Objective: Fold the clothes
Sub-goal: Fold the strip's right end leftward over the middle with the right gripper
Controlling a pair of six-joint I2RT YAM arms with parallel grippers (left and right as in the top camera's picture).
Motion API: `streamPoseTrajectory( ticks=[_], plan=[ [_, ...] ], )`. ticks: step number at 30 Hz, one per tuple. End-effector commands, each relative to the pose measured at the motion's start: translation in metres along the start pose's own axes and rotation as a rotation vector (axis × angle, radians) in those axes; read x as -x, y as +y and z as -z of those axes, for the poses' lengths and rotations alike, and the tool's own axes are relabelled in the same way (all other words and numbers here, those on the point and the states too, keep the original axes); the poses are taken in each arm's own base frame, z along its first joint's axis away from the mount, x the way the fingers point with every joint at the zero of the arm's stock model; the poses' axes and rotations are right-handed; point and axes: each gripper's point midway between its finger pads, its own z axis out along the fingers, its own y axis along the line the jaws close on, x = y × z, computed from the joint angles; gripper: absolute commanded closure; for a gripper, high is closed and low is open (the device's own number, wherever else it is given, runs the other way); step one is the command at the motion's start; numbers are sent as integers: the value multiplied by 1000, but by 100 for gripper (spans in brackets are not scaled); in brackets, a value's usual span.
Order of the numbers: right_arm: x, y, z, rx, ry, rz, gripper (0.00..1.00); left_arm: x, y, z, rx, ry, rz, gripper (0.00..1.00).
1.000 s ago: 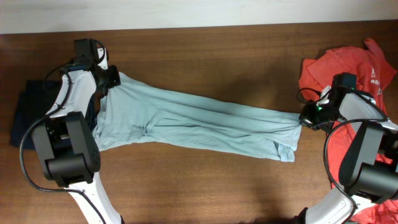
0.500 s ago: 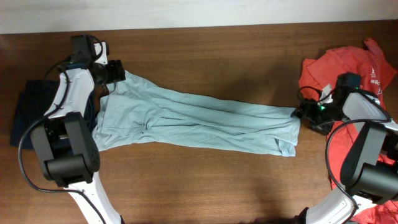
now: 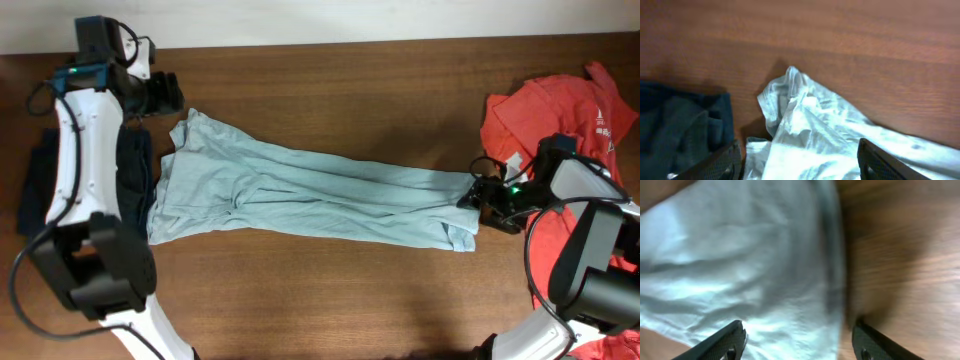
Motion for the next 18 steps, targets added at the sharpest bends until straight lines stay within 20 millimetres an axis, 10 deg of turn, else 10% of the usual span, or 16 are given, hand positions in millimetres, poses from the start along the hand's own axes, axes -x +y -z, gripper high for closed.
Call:
streamPoseTrajectory(
  ticks=[1,13,18],
  plan=[
    [-21,13,-25,109,69,49,30,16,-4,33,-6,-75,-27,26],
    [-22,24,-21,168,76,60,94,6,-4,32,-7,-36,-20,26],
    [-4,4,10,-39,40,16,96,5,-4,32,-7,-34,-21,26]
  ],
)
